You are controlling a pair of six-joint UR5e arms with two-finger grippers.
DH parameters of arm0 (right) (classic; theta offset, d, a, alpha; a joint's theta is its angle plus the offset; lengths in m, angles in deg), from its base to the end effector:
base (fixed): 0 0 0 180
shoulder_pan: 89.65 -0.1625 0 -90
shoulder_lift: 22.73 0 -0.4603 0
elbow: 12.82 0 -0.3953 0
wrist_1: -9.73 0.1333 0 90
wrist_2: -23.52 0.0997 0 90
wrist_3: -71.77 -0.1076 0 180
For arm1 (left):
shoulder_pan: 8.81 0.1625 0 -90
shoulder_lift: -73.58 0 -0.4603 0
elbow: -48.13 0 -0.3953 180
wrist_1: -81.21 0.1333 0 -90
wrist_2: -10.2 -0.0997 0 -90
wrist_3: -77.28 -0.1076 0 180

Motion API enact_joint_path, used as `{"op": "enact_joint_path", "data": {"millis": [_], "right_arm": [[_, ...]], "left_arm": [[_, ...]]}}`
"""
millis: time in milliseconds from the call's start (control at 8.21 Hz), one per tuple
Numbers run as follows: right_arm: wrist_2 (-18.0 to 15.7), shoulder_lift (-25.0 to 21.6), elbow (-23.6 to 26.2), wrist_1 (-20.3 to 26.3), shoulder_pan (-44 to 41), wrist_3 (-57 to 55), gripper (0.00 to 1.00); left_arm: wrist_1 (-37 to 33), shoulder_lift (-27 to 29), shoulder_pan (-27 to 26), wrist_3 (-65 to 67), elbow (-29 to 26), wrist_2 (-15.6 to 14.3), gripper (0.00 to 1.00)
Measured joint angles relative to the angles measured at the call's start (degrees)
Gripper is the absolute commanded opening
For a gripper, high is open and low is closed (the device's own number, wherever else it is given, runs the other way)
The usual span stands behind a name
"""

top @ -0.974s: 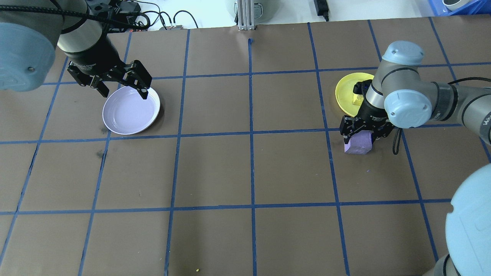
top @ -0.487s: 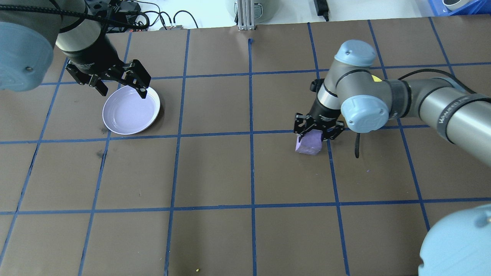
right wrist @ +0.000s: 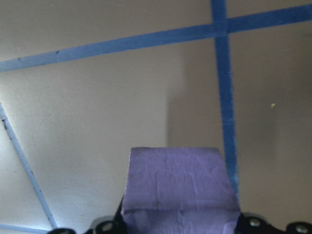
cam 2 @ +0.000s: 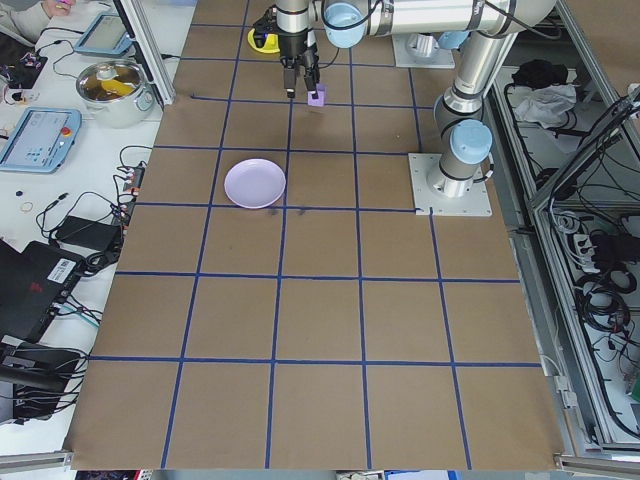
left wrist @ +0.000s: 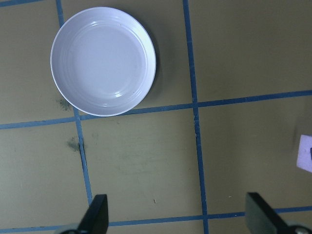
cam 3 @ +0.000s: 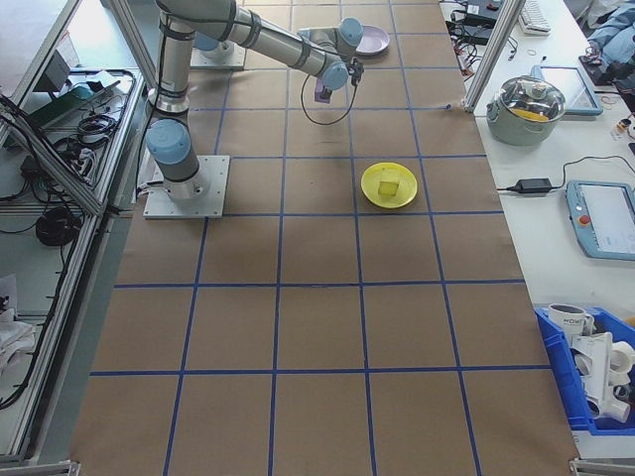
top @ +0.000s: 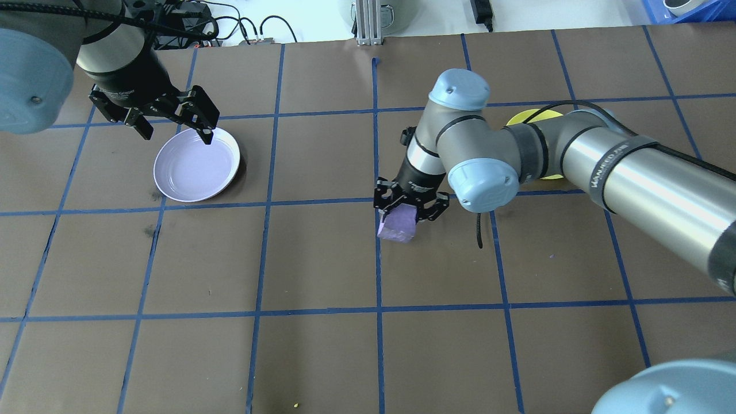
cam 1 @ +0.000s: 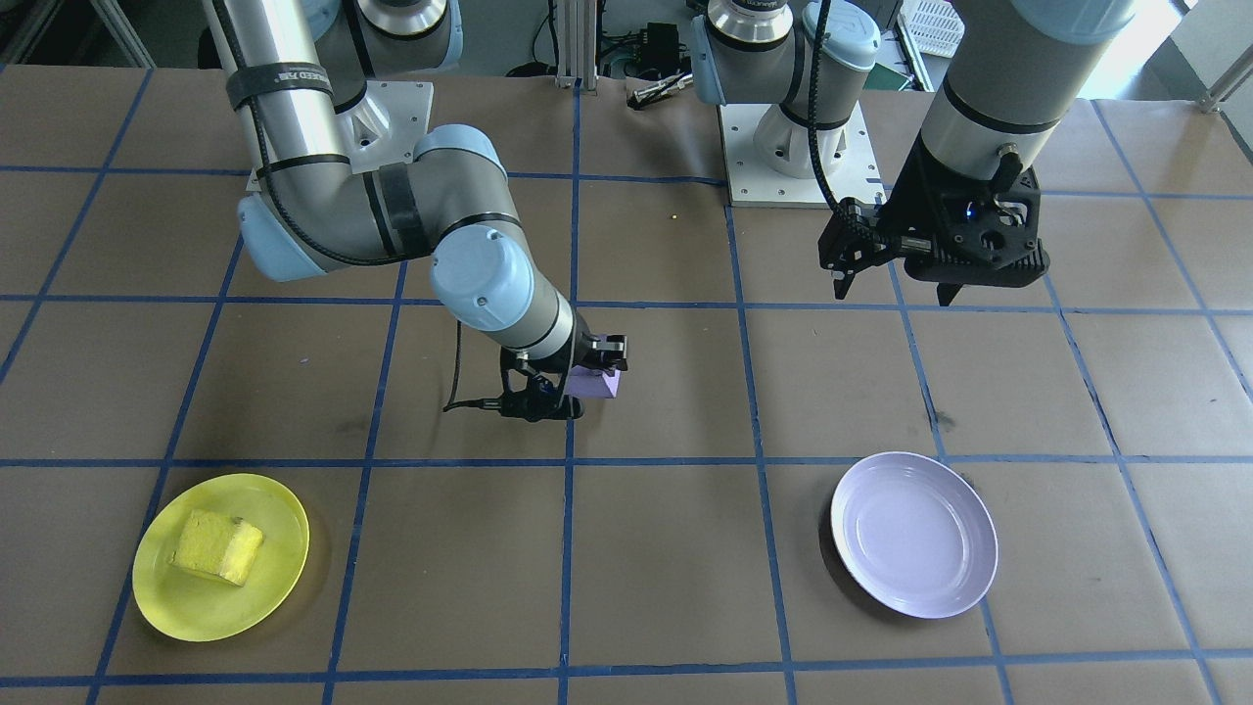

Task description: Sort blocks by color into plates

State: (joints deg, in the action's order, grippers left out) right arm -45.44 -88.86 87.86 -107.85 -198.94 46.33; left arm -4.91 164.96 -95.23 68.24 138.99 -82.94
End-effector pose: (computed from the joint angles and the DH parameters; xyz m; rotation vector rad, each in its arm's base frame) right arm 0.3600 -0.5082 0.2475 0.1835 2.8203 0.3589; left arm -0.0954 -0.5158 0.5027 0.1457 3.0803 -0.0346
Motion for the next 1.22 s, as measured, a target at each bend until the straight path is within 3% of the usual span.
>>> {"op": "enact_joint_path", "data": {"millis": [122,487,852,974,1217], "right_arm": [[0.9,1.3,-1.9,-0.4,-2.7,-1.7,0.99],[1.1,4.5,-4.0,-4.2,-6.3,-3.2,1.0],[0.8,2.7,-4.5,-4.0,-3.8,-3.3,1.0],[0.5,0.6,-4.5,-1.6,-1.4,-2.7,1.0],[-4.3,-4.8,-4.5,5.5,4.8,0.6,1.0]], "left_arm": [[-0.2,-0.1,0.2,0.2,0.3,-0.1,1.0],[0.1,0.5,0.4,0.4,0.8,0.4,1.0],[0.1,1.3,0.4,-0.2,0.8,0.7,1.0],[-0.1,1.4,0.2,-0.3,0.9,1.0,1.0],[-0.6,1.9,-0.5,0.3,2.8,6.4,1.0]]}}
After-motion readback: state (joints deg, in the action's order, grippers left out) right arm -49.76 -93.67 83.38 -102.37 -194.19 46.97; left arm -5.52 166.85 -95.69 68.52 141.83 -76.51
